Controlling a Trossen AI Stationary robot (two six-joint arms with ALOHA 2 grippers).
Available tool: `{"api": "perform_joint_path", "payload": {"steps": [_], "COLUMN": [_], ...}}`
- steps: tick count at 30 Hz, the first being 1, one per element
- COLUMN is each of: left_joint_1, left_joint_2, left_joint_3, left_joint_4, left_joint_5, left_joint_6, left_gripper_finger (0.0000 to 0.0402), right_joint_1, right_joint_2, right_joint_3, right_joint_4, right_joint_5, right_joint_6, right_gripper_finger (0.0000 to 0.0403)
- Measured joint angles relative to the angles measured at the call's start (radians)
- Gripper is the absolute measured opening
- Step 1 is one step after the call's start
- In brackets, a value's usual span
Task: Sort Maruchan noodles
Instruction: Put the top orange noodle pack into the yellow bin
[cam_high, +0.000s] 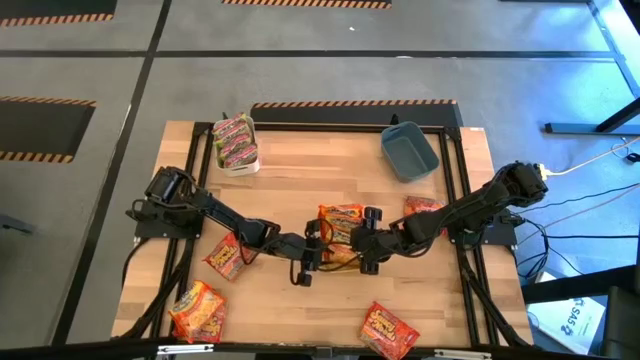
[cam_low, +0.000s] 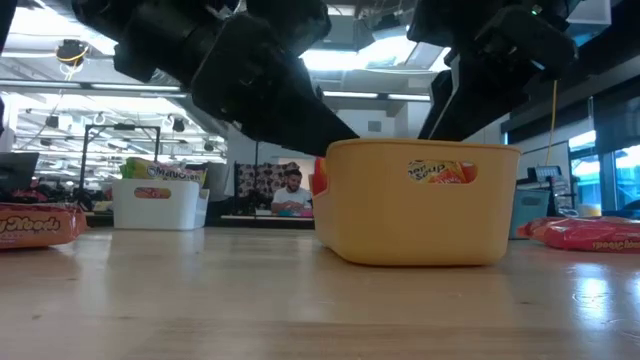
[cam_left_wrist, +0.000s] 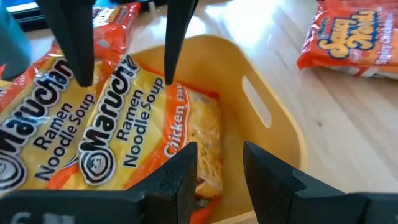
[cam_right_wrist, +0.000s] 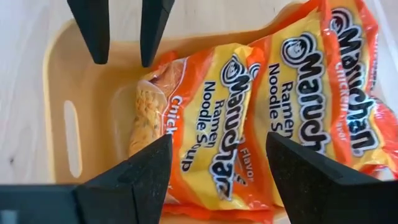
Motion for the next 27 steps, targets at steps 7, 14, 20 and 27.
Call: {"api": "perform_joint_path", "payload": {"steps": [7, 14, 20, 27], "left_joint_1": [-0.024, -0.039, -0.038, -0.032], "left_joint_2": [-0.036, -0.047, -0.046, -0.057], "left_joint_3": [0.004, 0.006, 0.006, 0.007], "left_joint_4": [-0.017, -0.036, -0.057, -0.063], "left_joint_5": [0.044, 0.033, 0.015, 0.003], "left_joint_6": [0.004, 0.021, 0.012, 0.056], "left_gripper_finger": [0.0123, 0.0123, 0.0123, 0.0123], "right_joint_1": [0.000, -0.049, -0.054, -0.051], "right_joint_2": [0.000, 0.014, 0.038, 0.082], "right_joint_3": [0.000, 0.001, 0.000, 0.001], "right_joint_4": [0.016, 0.046, 0.050, 0.075], "right_joint_5": [0.058, -0.038, -0.064, -0.091], "right_joint_6": [0.001, 0.018, -0.006, -0.059], "right_gripper_finger": [0.0245, 0.0245, 0.0202, 0.0097]}}
